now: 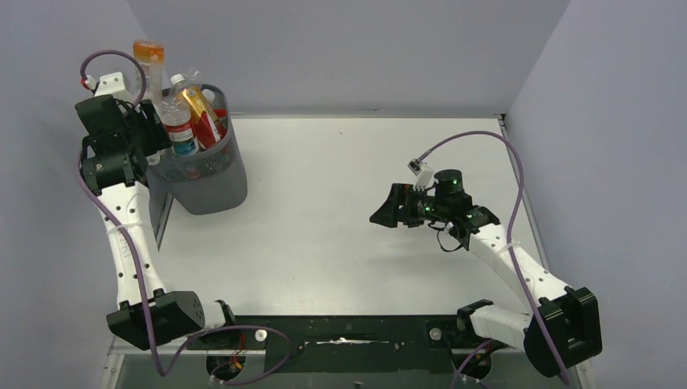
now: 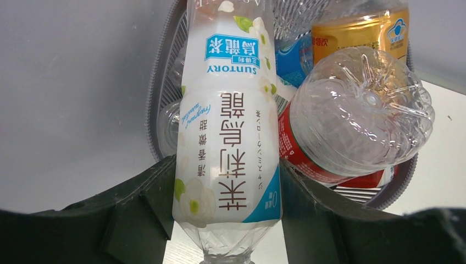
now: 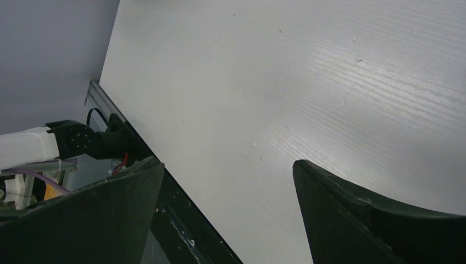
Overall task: Put the plastic bottles in the bin
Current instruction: Place the plastic bottle in the trash bin.
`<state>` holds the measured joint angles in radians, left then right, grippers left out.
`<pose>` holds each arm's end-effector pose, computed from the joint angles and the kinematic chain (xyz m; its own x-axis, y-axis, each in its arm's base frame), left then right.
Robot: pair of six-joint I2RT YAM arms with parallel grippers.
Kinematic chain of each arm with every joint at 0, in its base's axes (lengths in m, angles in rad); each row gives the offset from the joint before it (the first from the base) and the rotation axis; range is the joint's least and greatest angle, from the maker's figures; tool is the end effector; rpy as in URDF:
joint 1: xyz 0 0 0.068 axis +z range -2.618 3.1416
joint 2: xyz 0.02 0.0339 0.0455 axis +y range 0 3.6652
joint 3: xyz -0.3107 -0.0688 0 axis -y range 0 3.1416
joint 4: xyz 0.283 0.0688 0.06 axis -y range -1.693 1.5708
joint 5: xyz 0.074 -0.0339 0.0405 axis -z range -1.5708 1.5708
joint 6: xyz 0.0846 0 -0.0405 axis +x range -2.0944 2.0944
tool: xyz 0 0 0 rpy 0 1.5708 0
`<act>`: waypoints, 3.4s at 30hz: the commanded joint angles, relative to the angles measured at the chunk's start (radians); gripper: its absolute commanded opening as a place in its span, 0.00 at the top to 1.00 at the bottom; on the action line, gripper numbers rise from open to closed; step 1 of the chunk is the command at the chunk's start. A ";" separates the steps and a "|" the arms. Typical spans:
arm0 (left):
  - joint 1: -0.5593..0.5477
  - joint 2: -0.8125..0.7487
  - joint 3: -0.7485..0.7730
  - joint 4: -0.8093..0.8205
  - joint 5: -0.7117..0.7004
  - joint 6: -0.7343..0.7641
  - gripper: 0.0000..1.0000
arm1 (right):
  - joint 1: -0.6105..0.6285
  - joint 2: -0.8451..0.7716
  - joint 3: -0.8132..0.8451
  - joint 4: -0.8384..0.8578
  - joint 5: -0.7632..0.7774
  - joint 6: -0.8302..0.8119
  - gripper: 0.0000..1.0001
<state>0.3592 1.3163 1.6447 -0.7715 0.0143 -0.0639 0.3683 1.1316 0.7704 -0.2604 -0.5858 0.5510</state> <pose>0.3127 0.1161 0.4943 -0.3789 -0.2105 -0.9012 -0.3643 0.9291 -0.0638 0.2549 0.1485 0.2667 -0.8395 0.1436 -0.5241 -0.3284 0.6342 0.6999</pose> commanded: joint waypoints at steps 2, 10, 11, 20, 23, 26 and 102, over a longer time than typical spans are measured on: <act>0.006 -0.009 -0.021 0.115 0.005 0.029 0.54 | 0.003 0.018 0.021 0.065 -0.026 -0.017 0.09; 0.005 -0.027 -0.062 0.125 0.018 0.012 0.43 | 0.005 0.020 0.013 0.072 -0.021 -0.007 0.09; 0.004 -0.032 -0.065 0.122 0.018 0.005 0.41 | 0.005 0.020 0.011 0.074 -0.020 -0.003 0.09; 0.005 -0.059 -0.056 0.076 0.017 -0.021 0.38 | 0.015 0.018 0.000 0.087 -0.017 0.006 0.09; 0.004 -0.078 -0.070 0.082 0.025 -0.032 0.36 | 0.021 0.022 -0.003 0.094 -0.018 0.009 0.09; 0.004 -0.090 -0.085 0.084 0.027 -0.036 0.34 | 0.027 0.023 -0.006 0.100 -0.019 0.010 0.09; 0.003 0.011 -0.525 1.700 0.016 -0.262 0.74 | 0.054 0.261 0.058 0.146 -0.048 -0.029 0.09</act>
<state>0.3618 1.3094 1.1725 0.7059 0.0368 -0.2291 0.4141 1.3907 0.7967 -0.1684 -0.6128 0.5323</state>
